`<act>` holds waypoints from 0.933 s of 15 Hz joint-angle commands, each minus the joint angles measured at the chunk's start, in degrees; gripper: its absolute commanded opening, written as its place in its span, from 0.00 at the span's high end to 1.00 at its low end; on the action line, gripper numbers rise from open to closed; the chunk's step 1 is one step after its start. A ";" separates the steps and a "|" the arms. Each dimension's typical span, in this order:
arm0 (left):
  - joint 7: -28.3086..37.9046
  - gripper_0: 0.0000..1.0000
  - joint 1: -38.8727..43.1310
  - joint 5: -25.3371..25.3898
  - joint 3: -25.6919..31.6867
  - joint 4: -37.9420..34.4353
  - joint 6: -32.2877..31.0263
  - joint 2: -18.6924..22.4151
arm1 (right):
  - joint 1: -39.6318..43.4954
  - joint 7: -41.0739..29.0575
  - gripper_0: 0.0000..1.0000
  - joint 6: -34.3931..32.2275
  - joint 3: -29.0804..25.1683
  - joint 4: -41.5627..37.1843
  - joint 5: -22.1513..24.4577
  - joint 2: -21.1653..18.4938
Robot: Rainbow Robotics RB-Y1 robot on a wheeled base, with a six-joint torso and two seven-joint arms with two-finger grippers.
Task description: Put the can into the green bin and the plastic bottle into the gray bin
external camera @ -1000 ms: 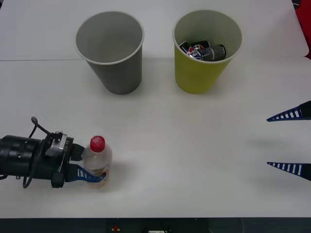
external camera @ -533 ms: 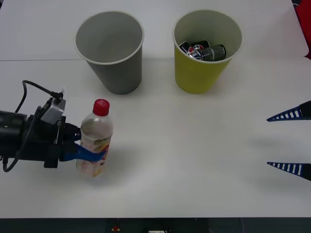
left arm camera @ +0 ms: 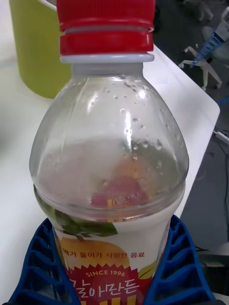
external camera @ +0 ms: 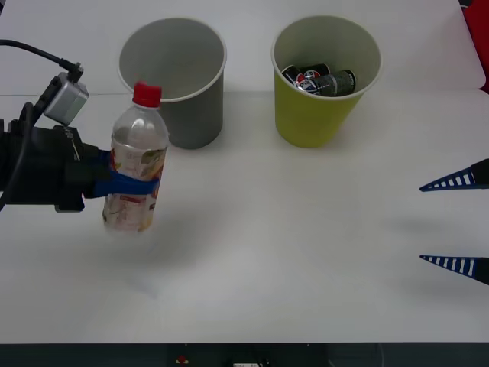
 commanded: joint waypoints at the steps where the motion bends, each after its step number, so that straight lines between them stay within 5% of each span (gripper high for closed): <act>1: 4.87 1.00 -5.05 -2.77 0.03 -0.59 -0.14 3.32 | 0.00 0.00 0.00 0.00 0.00 0.00 0.00 0.00; 7: 5.04 1.00 -25.62 -2.15 -1.73 13.74 -16.23 5.96 | 0.00 0.00 0.00 0.00 0.00 0.00 0.00 0.00; 14: 5.13 1.00 -51.99 -4.18 -24.84 35.27 -13.86 5.78 | 0.00 0.00 0.00 0.00 0.00 0.00 0.00 0.00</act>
